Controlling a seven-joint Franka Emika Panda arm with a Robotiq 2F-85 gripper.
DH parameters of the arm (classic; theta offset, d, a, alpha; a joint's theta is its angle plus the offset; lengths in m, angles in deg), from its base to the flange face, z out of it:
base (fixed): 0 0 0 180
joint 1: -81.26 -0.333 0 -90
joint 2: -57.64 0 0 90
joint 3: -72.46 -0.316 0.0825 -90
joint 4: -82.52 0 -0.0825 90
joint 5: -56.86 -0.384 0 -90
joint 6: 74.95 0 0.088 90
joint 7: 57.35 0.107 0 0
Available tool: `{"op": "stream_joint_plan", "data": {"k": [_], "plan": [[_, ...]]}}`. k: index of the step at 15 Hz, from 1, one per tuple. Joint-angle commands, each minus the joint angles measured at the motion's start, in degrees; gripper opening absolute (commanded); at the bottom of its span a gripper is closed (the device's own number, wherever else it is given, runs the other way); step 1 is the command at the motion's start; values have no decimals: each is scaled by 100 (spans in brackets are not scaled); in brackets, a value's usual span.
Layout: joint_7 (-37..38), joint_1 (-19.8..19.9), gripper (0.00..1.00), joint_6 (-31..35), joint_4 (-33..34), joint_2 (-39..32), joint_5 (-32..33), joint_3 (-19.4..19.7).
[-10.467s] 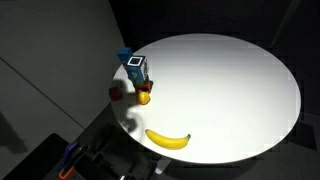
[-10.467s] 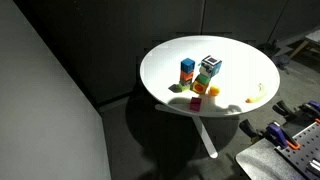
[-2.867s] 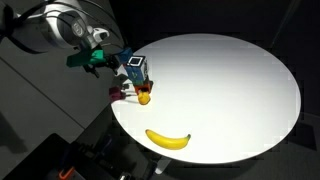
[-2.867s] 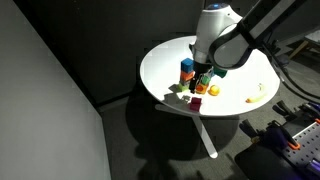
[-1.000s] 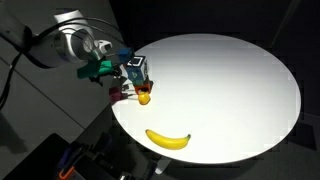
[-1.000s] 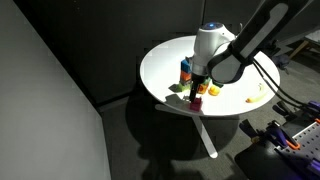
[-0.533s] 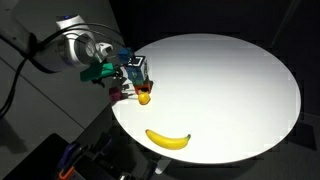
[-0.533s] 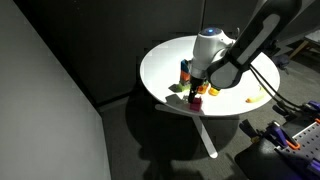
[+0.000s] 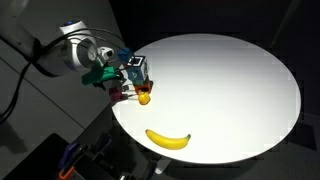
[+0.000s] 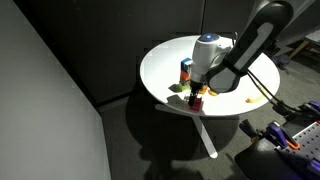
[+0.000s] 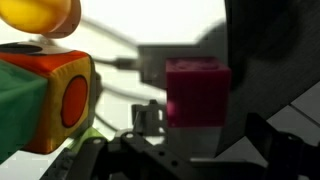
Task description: Put the pink block on top of the blue block
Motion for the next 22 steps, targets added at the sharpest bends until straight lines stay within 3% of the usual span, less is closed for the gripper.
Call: {"op": "stream_joint_plan", "data": {"k": [1,7,8,10,14,22], "plan": [[139,-87,100,93,119,-144,192,94],[134,-111,97,57,210,-287,185,105],[129,-111,75,32,233,-304,183,102],[129,-116,69,-8,271,-330,174,92],[113,-71,36,-88,237,-215,117,1],[110,-23,32,-195,104,112,90,-64]]}}
